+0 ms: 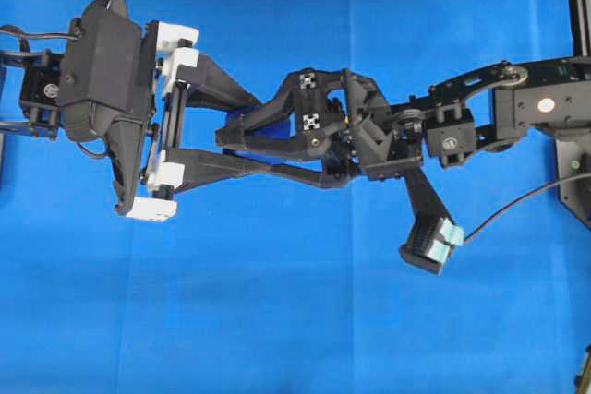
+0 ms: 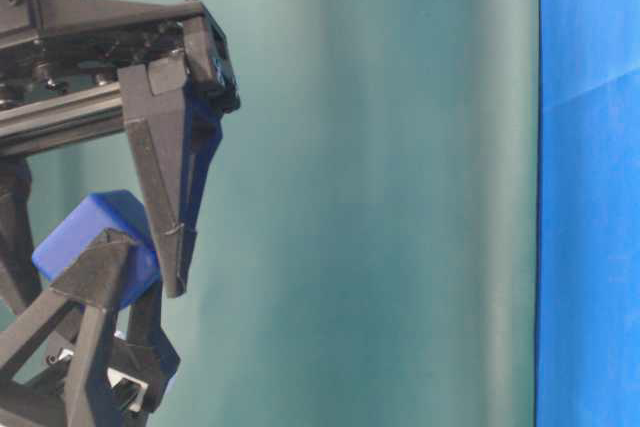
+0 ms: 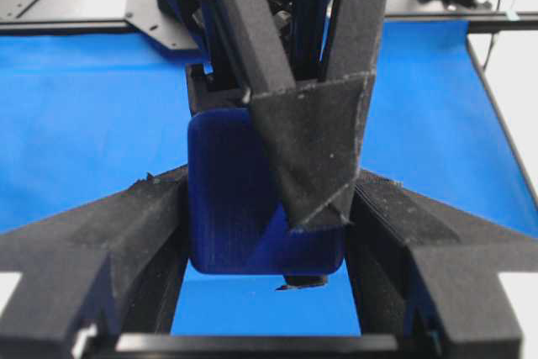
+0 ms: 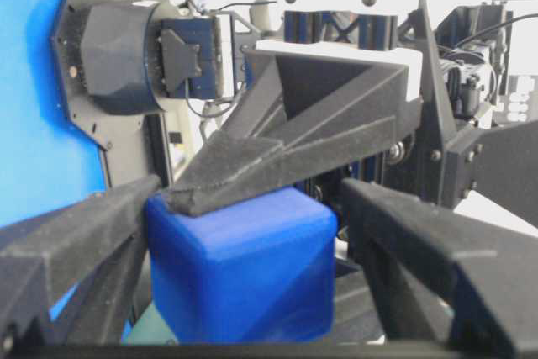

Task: Handover the blue block to the right arm after grasping it with the left arm, then place it in the designated position.
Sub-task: 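Move the open right gripper toward the cube held by the left gripper, then close the right gripper on the cube and open the left gripper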

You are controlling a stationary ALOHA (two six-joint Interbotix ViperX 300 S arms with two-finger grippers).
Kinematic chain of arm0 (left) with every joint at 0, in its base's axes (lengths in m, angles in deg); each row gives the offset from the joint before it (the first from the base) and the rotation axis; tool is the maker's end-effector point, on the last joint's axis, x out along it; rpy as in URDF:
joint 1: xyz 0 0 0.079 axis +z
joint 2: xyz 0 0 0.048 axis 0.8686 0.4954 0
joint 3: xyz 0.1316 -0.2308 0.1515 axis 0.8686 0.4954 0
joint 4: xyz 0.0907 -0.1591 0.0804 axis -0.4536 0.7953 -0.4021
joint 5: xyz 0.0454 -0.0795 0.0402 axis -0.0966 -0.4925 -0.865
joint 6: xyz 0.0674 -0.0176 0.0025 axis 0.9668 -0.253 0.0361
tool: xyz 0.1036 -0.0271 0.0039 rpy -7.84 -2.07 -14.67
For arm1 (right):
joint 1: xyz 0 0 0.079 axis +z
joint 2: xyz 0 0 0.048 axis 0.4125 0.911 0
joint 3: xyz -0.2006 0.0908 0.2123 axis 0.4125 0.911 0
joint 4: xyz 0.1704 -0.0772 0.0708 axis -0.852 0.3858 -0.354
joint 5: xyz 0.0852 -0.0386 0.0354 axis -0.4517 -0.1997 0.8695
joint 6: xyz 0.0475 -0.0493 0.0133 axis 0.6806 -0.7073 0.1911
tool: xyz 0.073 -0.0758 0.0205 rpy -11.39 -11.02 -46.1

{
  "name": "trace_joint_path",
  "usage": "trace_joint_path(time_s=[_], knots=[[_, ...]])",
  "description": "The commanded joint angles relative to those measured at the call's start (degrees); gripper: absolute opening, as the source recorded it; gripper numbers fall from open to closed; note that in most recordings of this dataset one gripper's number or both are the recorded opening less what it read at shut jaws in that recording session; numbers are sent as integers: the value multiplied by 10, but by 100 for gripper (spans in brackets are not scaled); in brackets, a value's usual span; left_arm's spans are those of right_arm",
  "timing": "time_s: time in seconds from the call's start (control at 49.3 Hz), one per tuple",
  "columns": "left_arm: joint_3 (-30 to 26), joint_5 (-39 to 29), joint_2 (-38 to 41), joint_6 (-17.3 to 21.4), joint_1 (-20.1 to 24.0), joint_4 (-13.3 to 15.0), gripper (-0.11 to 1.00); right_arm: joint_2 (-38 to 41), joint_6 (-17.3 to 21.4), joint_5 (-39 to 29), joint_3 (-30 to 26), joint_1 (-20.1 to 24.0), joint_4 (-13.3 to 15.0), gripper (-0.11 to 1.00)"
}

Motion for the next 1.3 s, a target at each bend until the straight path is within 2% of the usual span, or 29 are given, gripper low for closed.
trace_joint_path(time_s=[0.0,0.122,0.608,0.872,0.973,1.054,1.115,1.277], knots=[[-7,3,-9,-1,-4,1,46,-12,2,-12,-18,-4,-1,82],[-6,2,-9,-1,-7,1,46,-13,4,-27,-21,-4,-4,51],[-8,-1,-9,-4,-13,3,46,-14,10,-34,-24,-4,-8,52],[-10,4,-8,-30,-13,4,48,-14,21,-38,-22,-4,-8,52],[-10,12,-8,-38,-13,4,74,-14,22,-40,-23,-4,-8,52],[-8,18,-10,-37,-13,4,90,-14,22,-41,-22,-4,-8,52],[-7,17,-11,-35,-13,4,93,-14,23,-41,-22,-4,-8,52],[-6,14,-11,-37,-13,4,93,-17,23,-41,-20,-4,-8,52]])
